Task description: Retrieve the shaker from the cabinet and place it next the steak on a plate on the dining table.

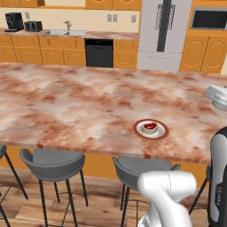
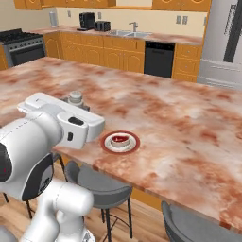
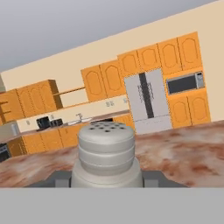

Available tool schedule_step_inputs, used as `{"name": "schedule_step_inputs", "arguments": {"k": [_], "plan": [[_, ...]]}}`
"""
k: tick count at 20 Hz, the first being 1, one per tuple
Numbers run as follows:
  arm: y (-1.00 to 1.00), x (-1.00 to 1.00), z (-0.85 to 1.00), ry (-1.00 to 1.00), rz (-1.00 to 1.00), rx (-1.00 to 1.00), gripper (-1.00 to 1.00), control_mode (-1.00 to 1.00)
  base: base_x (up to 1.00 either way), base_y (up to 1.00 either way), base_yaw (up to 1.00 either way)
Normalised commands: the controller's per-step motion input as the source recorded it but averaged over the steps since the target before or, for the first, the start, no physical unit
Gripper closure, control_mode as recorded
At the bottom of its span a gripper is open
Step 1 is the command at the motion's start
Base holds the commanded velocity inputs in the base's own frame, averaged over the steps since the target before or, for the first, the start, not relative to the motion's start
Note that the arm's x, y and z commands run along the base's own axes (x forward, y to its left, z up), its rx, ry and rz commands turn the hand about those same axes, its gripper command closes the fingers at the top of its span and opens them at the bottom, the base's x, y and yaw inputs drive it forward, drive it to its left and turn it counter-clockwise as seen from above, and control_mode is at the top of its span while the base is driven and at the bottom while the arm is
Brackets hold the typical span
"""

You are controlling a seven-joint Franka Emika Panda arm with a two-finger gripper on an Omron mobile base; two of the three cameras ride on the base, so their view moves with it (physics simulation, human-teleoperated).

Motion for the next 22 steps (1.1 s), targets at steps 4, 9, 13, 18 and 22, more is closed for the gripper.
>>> {"name": "schedule_step_inputs", "arguments": {"k": [4,9,13,18,22], "plan": [[-0.64,0.71,-0.14,0.02,0.30,0.07,1.00,-1.00,0.00,0.00,0.00],[-0.74,0.41,-0.29,0.00,0.27,0.03,1.00,-1.00,0.00,0.00,0.00],[-0.43,0.42,-0.52,0.02,0.29,0.00,1.00,-1.00,0.00,0.00,0.00],[-0.13,0.11,-0.51,0.01,0.32,-0.01,1.00,-1.00,0.00,0.00,0.00],[-0.03,0.04,-0.38,0.00,0.30,-0.06,1.00,-1.00,0.00,0.00,0.00]]}}
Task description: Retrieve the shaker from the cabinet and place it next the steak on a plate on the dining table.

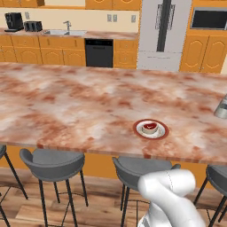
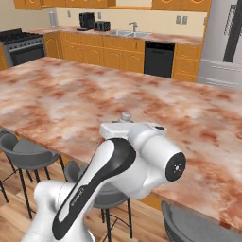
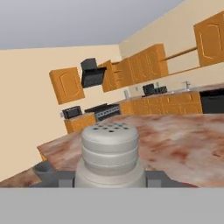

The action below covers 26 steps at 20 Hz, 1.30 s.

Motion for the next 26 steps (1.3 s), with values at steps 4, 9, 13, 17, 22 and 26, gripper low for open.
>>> {"name": "schedule_step_inputs", "arguments": {"k": [4,9,13,17,22,26], "plan": [[0.00,0.11,-0.40,0.00,0.27,-0.05,1.00,-1.00,0.00,0.00,0.00],[0.00,0.11,-0.29,0.00,0.23,-0.08,1.00,-1.00,0.00,0.00,0.00],[0.00,0.18,-0.23,0.00,0.16,-0.09,1.00,-1.00,0.00,0.00,0.00],[0.00,0.10,-0.14,-0.01,0.06,-0.11,1.00,-1.00,0.00,0.00,0.00],[0.09,0.21,-0.19,-0.01,0.00,-0.09,1.00,-1.00,0.00,0.00,0.00],[0.24,0.33,-0.22,-0.02,0.00,0.00,1.00,-1.00,0.00,0.00,0.00]]}}
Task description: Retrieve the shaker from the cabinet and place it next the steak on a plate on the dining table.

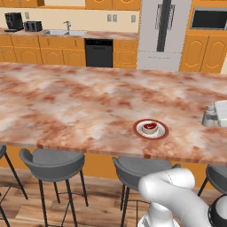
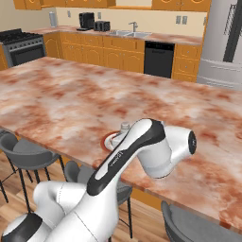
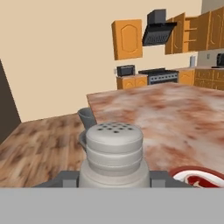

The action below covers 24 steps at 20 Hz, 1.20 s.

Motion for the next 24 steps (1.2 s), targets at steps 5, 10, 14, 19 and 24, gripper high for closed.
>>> {"name": "schedule_step_inputs", "arguments": {"k": [5,10,14,19,24], "plan": [[0.14,0.33,-0.27,0.01,0.00,0.00,1.00,-1.00,0.00,0.00,0.00],[0.00,0.18,-0.35,0.02,0.00,0.00,1.00,-1.00,0.00,0.00,0.00],[-0.07,0.07,-0.31,0.00,0.01,0.00,1.00,-1.00,0.00,0.00,0.00],[-0.10,0.03,-0.31,0.00,0.05,0.00,1.00,-1.00,0.00,0.00,0.00],[0.00,0.05,-0.36,0.00,0.06,0.00,1.00,-1.00,0.00,0.00,0.00]]}}
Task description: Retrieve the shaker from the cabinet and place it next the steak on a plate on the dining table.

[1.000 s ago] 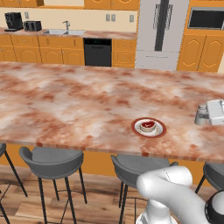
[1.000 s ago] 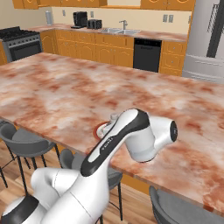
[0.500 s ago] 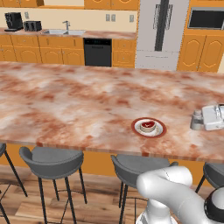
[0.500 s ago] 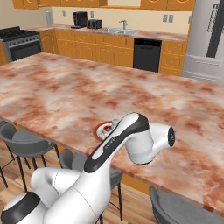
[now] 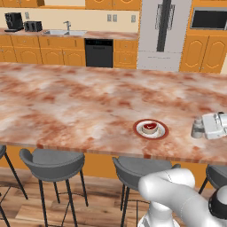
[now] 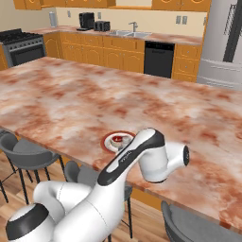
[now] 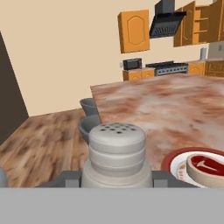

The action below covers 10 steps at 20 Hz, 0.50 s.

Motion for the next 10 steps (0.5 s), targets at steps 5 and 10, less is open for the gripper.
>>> {"name": "schedule_step_inputs", "arguments": {"k": [5,10], "plan": [[-0.06,0.10,-0.27,0.00,0.04,0.00,1.00,-1.00,0.00,0.00,0.00],[-0.05,0.22,-0.28,0.00,0.04,0.00,1.00,-1.00,0.00,0.00,0.00]]}}
